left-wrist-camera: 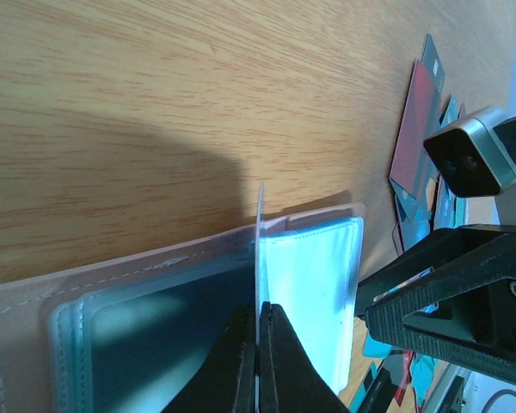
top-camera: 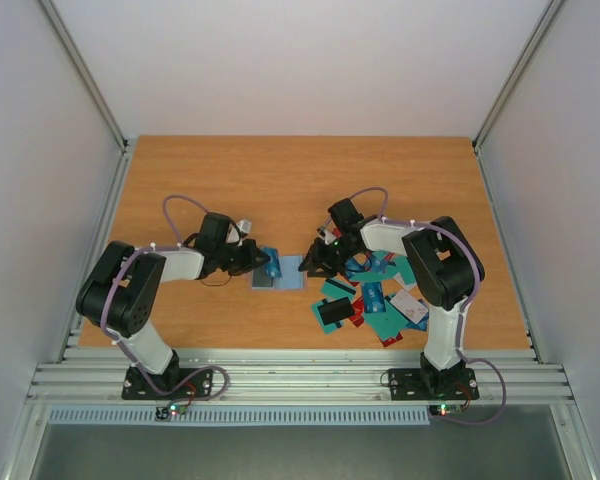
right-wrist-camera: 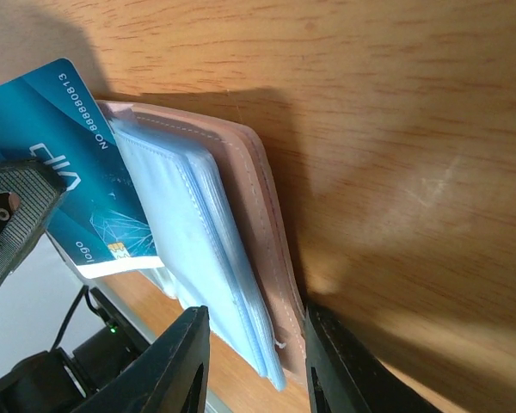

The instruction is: Put the credit cards into the card holder

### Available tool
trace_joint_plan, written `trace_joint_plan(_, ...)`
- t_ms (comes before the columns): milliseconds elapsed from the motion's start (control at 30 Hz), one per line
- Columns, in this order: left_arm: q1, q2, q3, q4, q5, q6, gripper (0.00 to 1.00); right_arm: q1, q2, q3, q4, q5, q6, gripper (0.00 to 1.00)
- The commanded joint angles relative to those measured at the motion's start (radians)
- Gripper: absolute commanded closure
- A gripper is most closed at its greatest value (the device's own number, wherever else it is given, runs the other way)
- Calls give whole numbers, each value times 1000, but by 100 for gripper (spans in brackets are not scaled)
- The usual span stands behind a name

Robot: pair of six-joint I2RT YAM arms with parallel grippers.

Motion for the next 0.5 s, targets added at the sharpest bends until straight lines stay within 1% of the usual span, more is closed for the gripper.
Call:
trace_joint_plan(0, -7, -12, 12, -29, -10, -6, 100, 5, 52, -13, -28, 47, -10, 67)
trace_joint_plan(200, -20, -3, 16, -48, 3, -8, 100, 5, 61, -18, 0, 35, 4, 67)
trace_joint_plan(467, -27, -19, 33, -136, -4, 34, 100, 5, 75, -15, -3, 55, 8, 69)
